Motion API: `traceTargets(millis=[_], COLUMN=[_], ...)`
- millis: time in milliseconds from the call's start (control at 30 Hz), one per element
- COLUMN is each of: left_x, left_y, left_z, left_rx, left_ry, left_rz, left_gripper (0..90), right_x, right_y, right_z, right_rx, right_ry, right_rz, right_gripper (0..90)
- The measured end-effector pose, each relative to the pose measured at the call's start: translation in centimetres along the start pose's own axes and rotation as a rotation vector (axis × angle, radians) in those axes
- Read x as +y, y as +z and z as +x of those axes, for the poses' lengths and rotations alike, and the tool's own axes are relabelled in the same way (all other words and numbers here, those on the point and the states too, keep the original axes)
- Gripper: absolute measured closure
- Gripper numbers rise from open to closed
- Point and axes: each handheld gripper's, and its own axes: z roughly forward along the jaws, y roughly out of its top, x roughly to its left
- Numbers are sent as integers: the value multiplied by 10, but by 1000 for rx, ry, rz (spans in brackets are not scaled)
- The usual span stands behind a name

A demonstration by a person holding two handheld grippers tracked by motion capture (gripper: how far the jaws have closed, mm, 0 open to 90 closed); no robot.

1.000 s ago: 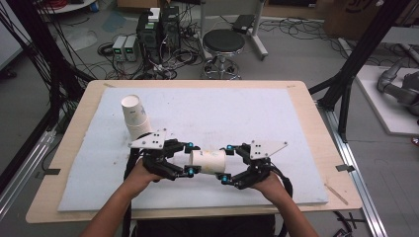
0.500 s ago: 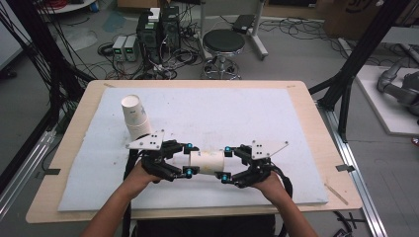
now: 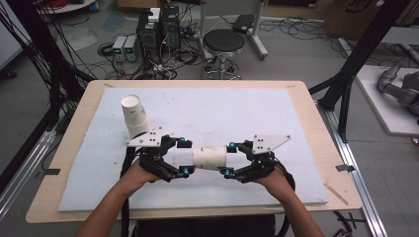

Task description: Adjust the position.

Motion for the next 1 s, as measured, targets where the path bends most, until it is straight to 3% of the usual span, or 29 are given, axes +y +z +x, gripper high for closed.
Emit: traceTargets(millis=[300,600,867,1000], left_x=[9,11,13,13], left_y=[-2,-3,3,7], left_z=[-3,-3,-3,-3], left_rx=[56,76,90,91], left_ry=[53,72,94,113], left_rz=[93,152,231,284], left_gripper=[146,147,150,151], right_x=[22,36,44,50], right_y=[6,16,22,29], right_z=[-1,-2,-1,0], right_rx=[-9,-17,-21,-24], right_ry=[-49,-96,-127,-151], right_rz=[120,240,329,406], right_gripper=[314,314,313,313])
